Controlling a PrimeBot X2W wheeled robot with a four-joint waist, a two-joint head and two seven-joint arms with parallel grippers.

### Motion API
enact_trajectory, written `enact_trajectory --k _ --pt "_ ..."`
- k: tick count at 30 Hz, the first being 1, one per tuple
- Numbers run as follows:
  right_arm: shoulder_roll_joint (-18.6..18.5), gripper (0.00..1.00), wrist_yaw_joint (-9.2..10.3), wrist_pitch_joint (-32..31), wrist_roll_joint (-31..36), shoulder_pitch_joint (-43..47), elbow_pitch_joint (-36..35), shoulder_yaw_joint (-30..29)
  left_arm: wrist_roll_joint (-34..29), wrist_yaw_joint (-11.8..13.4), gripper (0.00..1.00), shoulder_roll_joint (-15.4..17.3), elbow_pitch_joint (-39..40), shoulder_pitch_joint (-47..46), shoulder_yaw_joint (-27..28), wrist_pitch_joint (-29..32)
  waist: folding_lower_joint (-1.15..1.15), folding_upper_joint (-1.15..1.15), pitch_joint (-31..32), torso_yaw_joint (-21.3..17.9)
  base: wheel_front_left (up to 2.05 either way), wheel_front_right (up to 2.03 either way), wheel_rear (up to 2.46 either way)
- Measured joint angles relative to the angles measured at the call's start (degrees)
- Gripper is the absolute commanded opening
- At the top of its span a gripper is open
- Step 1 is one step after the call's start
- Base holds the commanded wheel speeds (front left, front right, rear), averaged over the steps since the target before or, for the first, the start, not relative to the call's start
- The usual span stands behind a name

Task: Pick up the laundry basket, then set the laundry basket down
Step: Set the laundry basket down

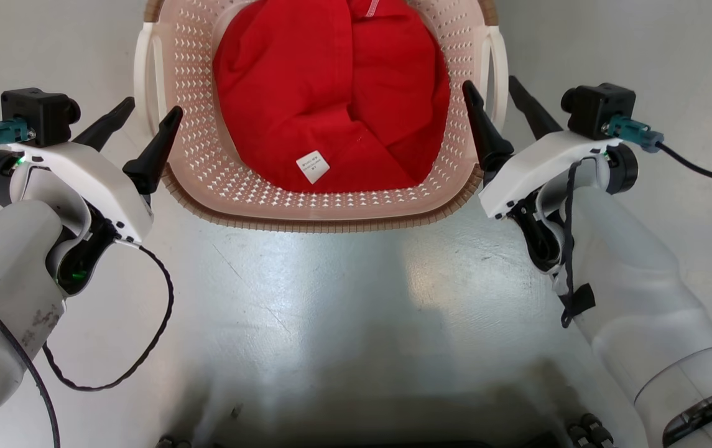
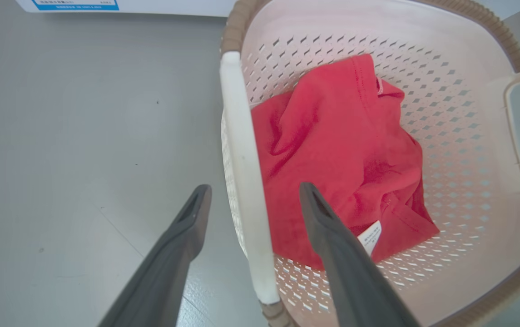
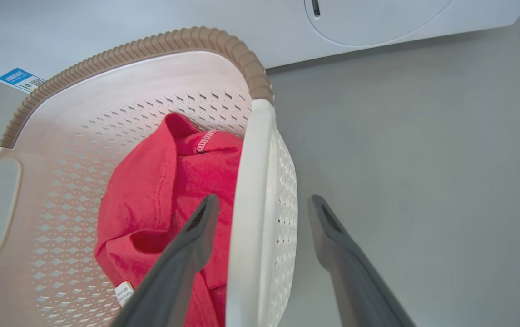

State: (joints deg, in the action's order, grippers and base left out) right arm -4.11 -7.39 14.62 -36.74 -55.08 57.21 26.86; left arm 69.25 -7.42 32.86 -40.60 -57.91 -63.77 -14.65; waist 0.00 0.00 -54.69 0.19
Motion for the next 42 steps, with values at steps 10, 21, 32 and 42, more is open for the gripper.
enact_trajectory --k 10,21,32,42 --pt "0.01 1.0 0.0 0.0 -1.12 1.84 1.29 1.38 0.42 0.0 1.0 -0.01 0.29 2.96 0.26 0.0 0.0 0.0 3.57 -0.78 0.0 0.0 0.0" --pt "0.09 1.0 0.0 0.0 -0.4 6.95 -0.97 0.93 -0.64 0.0 1.0 0.02 2.29 9.22 5.15 0.0 0.0 0.0 10.31 -1.71 0.0 0.0 0.0" --pt "0.15 1.0 0.0 0.0 3.65 12.4 -3.45 -1.43 -4.09 0.0 1.0 -0.66 5.84 16.34 11.93 0.0 0.0 0.0 18.89 -2.15 0.0 0.0 0.0" --pt "0.38 1.0 0.0 0.0 6.94 19.12 -7.26 -4.01 -7.9 0.0 1.0 -2.55 7.51 24.64 18.86 0.0 0.0 0.0 28.14 -2.58 0.0 0.0 0.0"
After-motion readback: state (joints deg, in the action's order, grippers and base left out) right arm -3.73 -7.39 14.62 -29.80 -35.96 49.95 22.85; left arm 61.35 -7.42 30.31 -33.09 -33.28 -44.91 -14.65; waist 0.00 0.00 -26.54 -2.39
